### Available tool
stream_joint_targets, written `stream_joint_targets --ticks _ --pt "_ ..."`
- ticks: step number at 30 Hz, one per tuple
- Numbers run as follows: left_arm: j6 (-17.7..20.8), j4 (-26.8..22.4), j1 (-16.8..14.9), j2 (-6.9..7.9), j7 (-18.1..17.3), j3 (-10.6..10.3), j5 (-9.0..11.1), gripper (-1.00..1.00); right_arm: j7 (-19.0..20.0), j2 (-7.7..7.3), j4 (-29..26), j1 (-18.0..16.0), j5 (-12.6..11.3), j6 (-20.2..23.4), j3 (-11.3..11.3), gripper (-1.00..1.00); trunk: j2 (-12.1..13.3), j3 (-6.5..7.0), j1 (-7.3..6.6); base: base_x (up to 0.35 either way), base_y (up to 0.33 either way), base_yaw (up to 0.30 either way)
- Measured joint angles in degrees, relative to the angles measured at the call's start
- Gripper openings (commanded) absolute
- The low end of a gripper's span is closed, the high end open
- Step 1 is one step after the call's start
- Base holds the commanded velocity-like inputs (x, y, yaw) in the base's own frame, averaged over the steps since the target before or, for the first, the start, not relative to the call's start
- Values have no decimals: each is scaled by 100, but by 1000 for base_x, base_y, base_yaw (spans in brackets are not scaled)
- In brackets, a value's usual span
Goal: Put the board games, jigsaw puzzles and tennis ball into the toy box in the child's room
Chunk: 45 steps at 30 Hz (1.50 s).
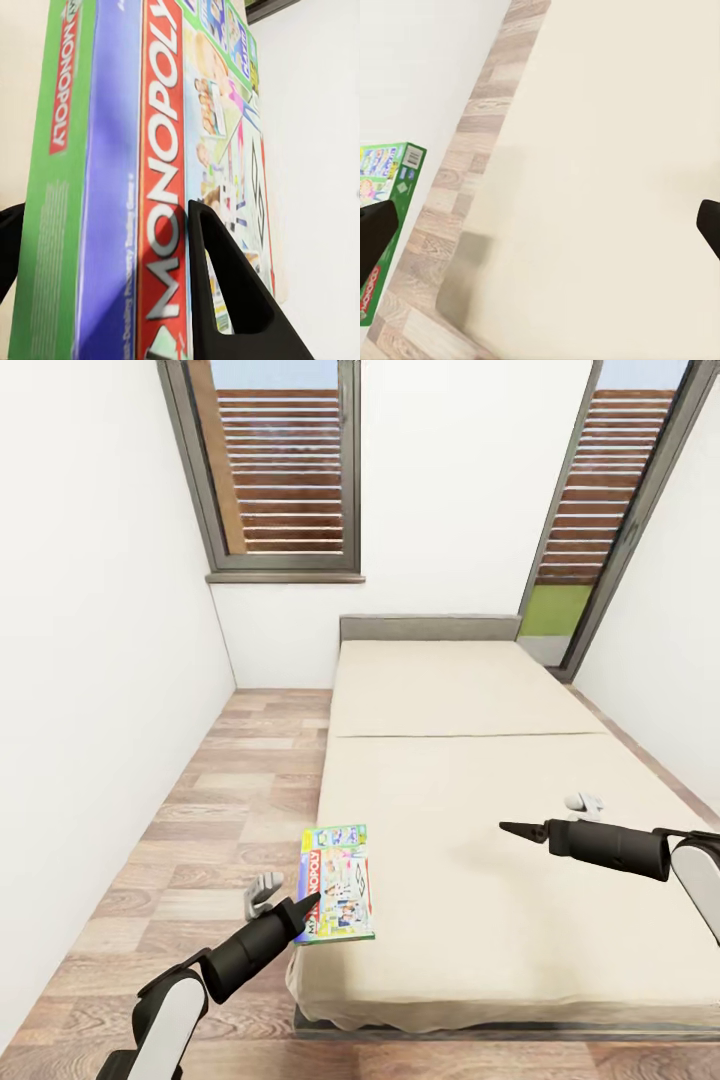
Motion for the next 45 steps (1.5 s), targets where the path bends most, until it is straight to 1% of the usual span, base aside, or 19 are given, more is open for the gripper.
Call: stream_joint_targets --ticks 5,13,15,16,19,21,23,27,29,30,31,33,34,35,39,42,45 --pt "0 5 2 1 0 0 -1 -100 -4 0 -21 4 1 0 -3 100 201 104 -110 0 0 65" --pt "-5 6 4 -1 -2 -3 6 -100 6 -15 -41 6 -28 0 2 100 521 289 -286 0 0 180" --pt "-7 4 4 2 -6 -5 9 -100 93 -40 -52 6 -120 0 18 100 602 336 -330 0 0 219" --pt "-7 4 4 2 -6 -5 8 -100 94 -40 -52 6 -118 0 18 100 642 360 -351 0 0 228" --pt "-18 0 5 16 -53 -6 15 -100 433 -70 -62 13 -381 0 58 100 762 429 -417 0 0 243" --pt "-26 -2 5 30 -161 -6 41 -100 687 -91 -62 17 -546 -1 139 100 842 473 -461 0 0 255" --pt "-33 -1 7 42 -289 -3 46 -100 866 -110 -65 21 -657 -1 217 100 923 517 -505 0 0 260" --pt "-42 4 17 58 -524 2 33 -100 1067 -149 -70 28 -777 8 326 100 1083 605 -593 0 0 265" --pt "-45 6 22 68 -587 2 30 -100 1115 -161 -71 30 -811 9 388 100 1163 648 -637 0 0 268" --pt "-46 7 26 76 -627 2 32 -100 1146 -168 -72 31 -835 9 476 100 1204 670 -659 0 0 269" --pt "-47 7 26 77 -628 2 25 -100 1147 -169 -72 31 -835 9 479 100 1244 691 -681 0 0 269" --pt "-43 8 28 81 -655 2 25 -100 1168 -171 -71 30 -860 9 596 100 1324 735 -725 0 0 270" --pt "-34 7 30 87 -681 1 22 -100 1185 -170 -64 25 -912 10 836 100 1364 756 -747 0 0 270" --pt "-34 7 30 88 -682 2 17 -100 1186 -171 -63 24 -913 10 846 100 1404 778 -769 0 0 270" --pt "-28 3 32 104 -703 -7 -1 -100 1197 -173 -59 7 -1032 10 1179 100 1565 864 -857 0 0 271" --pt "-25 2 32 135 -708 -32 -11 -100 1200 -179 -57 -2 -1165 11 1313 100 1685 929 -923 0 0 271" --pt "-25 1 33 156 -705 -50 -16 -100 1202 -189 -56 -6 -1277 11 1382 100 1805 994 -989 0 0 271"
